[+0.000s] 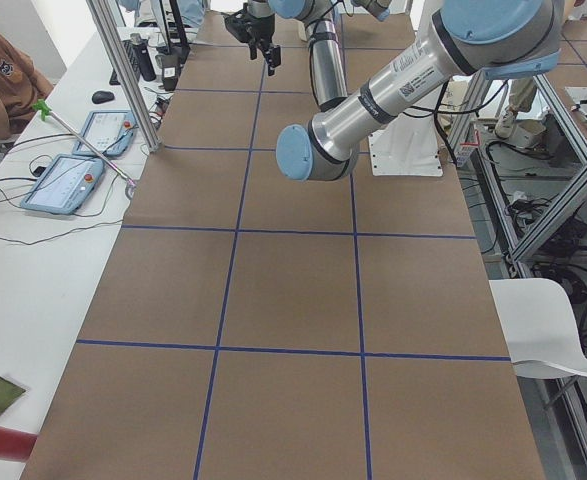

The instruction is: Left arm hands cup to right arm to dump lemon

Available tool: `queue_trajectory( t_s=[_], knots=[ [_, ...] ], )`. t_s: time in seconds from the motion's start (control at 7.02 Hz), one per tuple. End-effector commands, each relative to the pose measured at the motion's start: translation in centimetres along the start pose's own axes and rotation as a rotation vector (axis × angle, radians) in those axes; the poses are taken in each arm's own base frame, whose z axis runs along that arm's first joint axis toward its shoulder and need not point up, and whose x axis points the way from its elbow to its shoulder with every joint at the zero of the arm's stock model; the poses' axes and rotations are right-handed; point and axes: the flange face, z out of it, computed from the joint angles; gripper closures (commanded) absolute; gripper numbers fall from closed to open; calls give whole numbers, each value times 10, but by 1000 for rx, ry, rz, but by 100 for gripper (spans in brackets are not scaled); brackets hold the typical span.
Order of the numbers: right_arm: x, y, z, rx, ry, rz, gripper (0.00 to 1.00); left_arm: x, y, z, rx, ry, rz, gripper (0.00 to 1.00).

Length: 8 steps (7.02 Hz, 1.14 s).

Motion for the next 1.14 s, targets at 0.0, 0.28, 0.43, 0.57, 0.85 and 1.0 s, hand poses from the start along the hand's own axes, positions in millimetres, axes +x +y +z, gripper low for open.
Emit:
queue_trajectory(
  t_s=[0.0, 0.28, 0.43, 0.57, 0.85, 1.0],
  knots=[
    [-2, -1, -3, 6, 2, 68, 81, 0, -1, 0, 14, -7, 22, 0],
    [7, 0, 8, 3, 12, -78, 81, 0, 0, 2, 12, -14, 22, 0],
    [22, 1, 29, 41, 18, -173, 81, -1, 0, 3, 12, -16, 21, 0],
    [33, 5, 43, 47, 23, -283, 81, -1, -1, 4, 12, -18, 20, 0],
    [51, 15, 68, 55, 40, -527, 81, -2, 0, 7, 9, -23, 23, 0],
    [65, 15, 85, 64, 53, -636, 81, -3, 1, 9, 8, -24, 21, 0]
  ],
)
